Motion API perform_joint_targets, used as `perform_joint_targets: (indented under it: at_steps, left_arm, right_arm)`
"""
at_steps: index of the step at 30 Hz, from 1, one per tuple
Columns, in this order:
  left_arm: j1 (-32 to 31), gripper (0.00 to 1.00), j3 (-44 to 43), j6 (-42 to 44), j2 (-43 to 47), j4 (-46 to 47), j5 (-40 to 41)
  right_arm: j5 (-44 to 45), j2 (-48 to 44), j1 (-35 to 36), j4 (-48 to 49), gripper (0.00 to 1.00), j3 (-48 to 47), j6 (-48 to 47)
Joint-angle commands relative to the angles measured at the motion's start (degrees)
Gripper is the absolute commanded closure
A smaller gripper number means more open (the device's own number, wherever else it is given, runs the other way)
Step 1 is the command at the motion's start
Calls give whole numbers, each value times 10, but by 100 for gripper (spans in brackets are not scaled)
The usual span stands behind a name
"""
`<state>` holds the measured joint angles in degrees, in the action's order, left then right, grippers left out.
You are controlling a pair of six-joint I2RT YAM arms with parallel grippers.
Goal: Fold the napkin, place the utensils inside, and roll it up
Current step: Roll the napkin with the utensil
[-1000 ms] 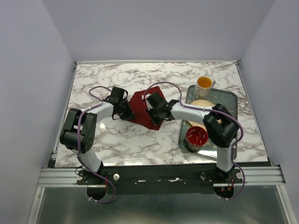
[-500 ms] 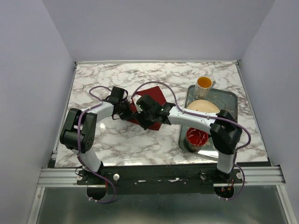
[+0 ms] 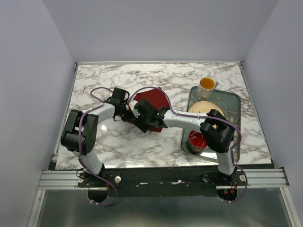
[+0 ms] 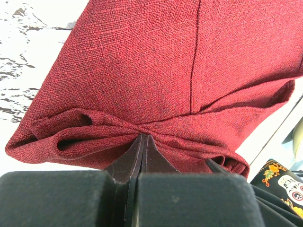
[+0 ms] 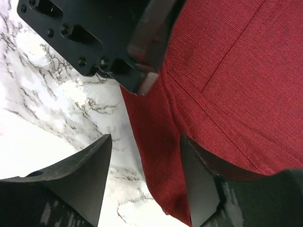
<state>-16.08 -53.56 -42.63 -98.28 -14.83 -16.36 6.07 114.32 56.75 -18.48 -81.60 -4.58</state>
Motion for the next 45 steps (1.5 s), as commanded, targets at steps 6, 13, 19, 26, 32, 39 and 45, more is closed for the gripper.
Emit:
perform_joint_targets:
  at_steps: [6,13,19,26,32,39,45]
  left_arm:
    - [2,100,33,26,-42,-45,34]
    - [4,100,38,26,-40,-42,34]
    - [5,100,36,27,-41,-43,34]
    - [7,100,37,27,-41,-43,34]
    - [7,100,42,27,-41,-40,34]
    - [10,100,42,28,-43,-40,32]
    - [11,100,44,30,-42,-38,27]
  right_arm:
    - [78,22,20,29,39,-10,-12]
    - [95,-5,34,27,39,-7,-22]
    - [59,-16,38,25,56,5,-5]
    - [63,11,38,27,61,3,-1]
    - [91,31,37,27,59,-3,-16]
    - [102,51,28,30,58,3,-19]
    - [98,73,25,33,55,10,-17]
